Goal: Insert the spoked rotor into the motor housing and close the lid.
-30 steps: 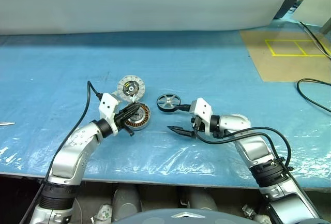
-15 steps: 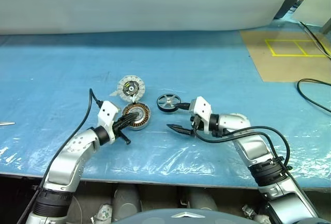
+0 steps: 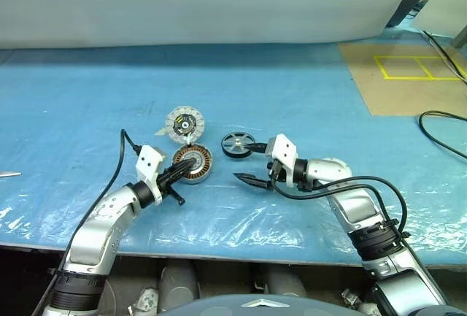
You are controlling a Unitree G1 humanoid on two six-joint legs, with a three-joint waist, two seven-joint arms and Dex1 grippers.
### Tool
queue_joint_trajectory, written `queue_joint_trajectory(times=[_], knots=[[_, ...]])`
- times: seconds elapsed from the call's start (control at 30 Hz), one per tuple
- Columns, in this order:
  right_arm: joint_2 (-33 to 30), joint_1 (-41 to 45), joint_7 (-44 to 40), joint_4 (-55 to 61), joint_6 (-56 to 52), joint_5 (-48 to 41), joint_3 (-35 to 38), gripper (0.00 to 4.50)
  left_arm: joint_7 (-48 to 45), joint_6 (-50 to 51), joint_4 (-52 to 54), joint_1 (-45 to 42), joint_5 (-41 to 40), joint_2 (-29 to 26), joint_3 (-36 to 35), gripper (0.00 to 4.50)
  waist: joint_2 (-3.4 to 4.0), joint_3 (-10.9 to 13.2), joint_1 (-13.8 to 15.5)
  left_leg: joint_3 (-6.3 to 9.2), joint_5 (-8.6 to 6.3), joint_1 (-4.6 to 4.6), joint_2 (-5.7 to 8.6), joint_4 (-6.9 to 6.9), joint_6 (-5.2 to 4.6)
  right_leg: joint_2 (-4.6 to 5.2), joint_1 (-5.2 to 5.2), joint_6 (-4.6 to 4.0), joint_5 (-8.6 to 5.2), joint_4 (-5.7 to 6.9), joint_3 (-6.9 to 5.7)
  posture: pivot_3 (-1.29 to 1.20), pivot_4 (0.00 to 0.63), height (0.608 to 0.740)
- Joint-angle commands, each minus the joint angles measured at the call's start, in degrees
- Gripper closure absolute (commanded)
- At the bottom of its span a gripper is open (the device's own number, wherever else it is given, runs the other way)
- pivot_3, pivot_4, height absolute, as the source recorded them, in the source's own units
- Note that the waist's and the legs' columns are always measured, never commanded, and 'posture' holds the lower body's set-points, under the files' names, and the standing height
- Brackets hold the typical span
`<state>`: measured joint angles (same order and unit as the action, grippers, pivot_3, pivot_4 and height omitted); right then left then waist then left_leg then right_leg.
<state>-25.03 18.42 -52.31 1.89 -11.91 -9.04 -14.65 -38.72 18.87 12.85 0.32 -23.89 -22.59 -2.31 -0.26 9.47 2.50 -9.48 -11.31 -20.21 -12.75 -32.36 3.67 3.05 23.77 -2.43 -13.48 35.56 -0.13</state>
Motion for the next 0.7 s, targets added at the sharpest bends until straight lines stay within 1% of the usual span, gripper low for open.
queue_joint_trajectory(times=[0.03,0.27,0.47,0.6,0.7], knots=[[0.53,0.85,0.0,1.39,-0.71,-1.48,1.07,0.33,-1.39,-2.01,1.48,-0.32,-1.5,-0.29,-1.5,4.48,0.0,0.0,0.01,0.0,0.0,0.0,0.0,0.0,0.0,0.0,0.0,0.0,0.0,0.0,0.0,0.0,0.15,0.74],[0.71,1.67,-0.03,1.65,-1.38,-1.38,1.14,0.33,0.74,-2.16,-2.8,-2.47,6.05,-1.54,2.78,4.48,0.0,0.0,0.02,0.0,0.0,0.0,0.01,-0.02,0.0,0.01,-0.01,0.01,0.0,0.0,0.01,0.0,0.15,0.74],[0.93,1.83,0.26,1.82,-1.77,-1.48,1.34,0.33,1.95,-1.88,-3.8,-4.25,7.31,0.13,4.32,4.48,0.01,0.0,0.09,0.0,0.0,-0.01,0.02,-0.02,0.0,0.02,-0.01,0.01,0.0,0.0,0.01,0.0,0.15,0.74],[1.11,1.7,0.53,2.21,-2.05,-1.44,1.38,0.33,2.03,-1.69,-4.56,-4.29,9.81,-1.23,5.68,4.48,0.01,-0.01,0.08,0.0,0.0,0.01,0.02,-0.02,0.0,0.02,-0.02,0.01,0.0,0.02,0.01,0.0,0.15,0.74],[1.07,1.5,0.6,2.34,-2.06,-1.3,1.3,0.33,0.11,-2.28,-3.88,-3.45,10.62,-3.21,6.52,4.48,0.01,-0.01,0.08,0.0,0.0,0.04,0.02,-0.02,0.0,0.02,-0.04,0.01,0.0,0.02,0.01,0.0,0.15,0.74]])
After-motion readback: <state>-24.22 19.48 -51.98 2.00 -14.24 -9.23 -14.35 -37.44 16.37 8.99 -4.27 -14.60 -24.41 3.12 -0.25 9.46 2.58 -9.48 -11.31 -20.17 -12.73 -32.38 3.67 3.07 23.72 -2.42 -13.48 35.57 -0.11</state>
